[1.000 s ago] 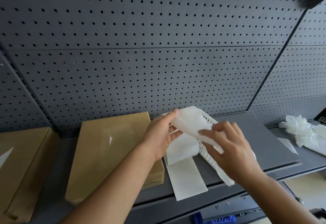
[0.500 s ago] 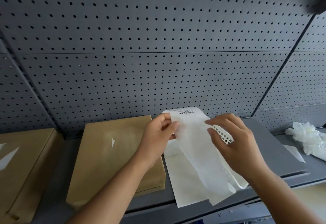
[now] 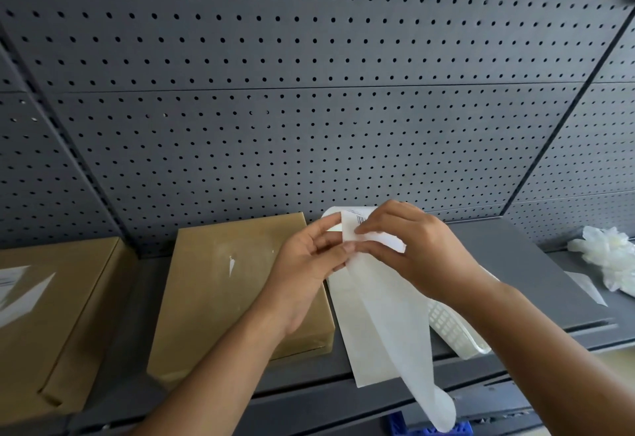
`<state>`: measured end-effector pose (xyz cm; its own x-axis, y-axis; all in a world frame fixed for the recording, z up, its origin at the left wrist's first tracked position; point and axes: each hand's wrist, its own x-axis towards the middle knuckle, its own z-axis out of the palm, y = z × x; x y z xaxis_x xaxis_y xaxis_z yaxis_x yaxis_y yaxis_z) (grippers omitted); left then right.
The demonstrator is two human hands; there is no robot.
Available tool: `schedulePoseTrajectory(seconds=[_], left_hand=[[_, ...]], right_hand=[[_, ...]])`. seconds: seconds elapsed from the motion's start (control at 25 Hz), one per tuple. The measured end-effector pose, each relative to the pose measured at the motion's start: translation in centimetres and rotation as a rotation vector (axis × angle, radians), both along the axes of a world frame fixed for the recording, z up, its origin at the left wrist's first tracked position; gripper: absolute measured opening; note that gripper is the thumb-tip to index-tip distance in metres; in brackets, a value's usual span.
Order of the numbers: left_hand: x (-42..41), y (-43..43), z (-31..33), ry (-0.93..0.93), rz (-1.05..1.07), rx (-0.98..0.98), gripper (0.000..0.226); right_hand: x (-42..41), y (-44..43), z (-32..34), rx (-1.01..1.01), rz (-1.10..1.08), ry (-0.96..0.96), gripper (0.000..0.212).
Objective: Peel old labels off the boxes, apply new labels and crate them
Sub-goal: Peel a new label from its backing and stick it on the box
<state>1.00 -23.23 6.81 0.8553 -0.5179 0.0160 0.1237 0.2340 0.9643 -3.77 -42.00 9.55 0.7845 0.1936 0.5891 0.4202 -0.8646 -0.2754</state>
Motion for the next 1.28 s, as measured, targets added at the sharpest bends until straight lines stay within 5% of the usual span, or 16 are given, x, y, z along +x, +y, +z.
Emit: schedulePoseTrajectory(seconds=[0.44, 1.08, 1.28], left_hand=[[-0.3, 0.0, -0.5, -0.263, 0.149, 0.120, 0.028], [-0.5, 0.3, 0.4, -0.323, 0.058, 0.176, 0.026], [-0.5, 0.4, 0.5, -0.362, 0.043, 0.213, 0.024]], right_hand=[[-0.4, 0.6, -0.5, -0.045, -0.087, 0.027, 0.027], [-0.6, 0.5, 0.3, -0.002, -0.073, 0.143, 0.017], [-0.5, 1.0, 0.5, -0.167, -0.116, 0.037, 0.026]])
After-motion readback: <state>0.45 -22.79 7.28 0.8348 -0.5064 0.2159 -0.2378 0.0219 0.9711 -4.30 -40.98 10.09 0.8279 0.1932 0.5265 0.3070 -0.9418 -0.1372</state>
